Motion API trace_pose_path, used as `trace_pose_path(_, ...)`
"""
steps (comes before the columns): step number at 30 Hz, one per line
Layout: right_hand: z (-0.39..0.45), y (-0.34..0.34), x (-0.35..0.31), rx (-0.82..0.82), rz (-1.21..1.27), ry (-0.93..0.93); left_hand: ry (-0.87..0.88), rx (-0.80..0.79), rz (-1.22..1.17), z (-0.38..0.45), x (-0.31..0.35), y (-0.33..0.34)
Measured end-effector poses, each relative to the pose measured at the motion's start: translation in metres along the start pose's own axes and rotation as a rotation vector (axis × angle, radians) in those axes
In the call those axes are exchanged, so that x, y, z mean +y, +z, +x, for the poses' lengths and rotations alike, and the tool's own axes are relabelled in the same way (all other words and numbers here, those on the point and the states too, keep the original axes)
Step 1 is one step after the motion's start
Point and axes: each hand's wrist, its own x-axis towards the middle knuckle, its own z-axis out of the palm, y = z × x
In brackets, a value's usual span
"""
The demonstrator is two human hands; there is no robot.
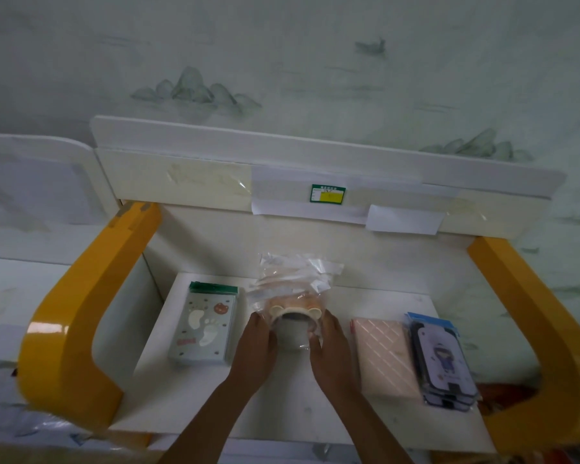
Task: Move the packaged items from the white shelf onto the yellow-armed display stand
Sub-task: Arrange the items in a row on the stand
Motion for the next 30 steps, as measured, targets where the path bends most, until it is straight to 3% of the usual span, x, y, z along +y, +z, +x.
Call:
trace_pose_path(3,0.008,-0.009,-0.009,-0.071,0.019,0.049,-0.014,-0.025,-0.021,0.003,0.0,-0.011)
trace_pose_path(10,0.021,-0.01,-0.008,-0.219,0.154,0.42,-0.325,-0.15,-0.132,0.016,0.012,-0.03)
trace_pose_path(15,0.018,0.001,-0.006,-0.236,0.156,0.498,-0.488,-0.086,-0.184,0.013,0.011,-0.028)
trace_pose_path(23,0.021,0.013,-0.011,-0.232,0.054,0.455,-0.348,0.014,0.01,0.01,0.004,-0.018)
trace_pose_path(26,0.019,0.019,-0.008,-0.204,-0.132,0.378,-0.2,0.054,0.106,0.004,-0.006,-0.01)
trace_pose_path(30,0.014,0.018,-0.011,-0.168,-0.28,0.298,-0.131,0.079,0.204,-0.001,-0.005,-0.01)
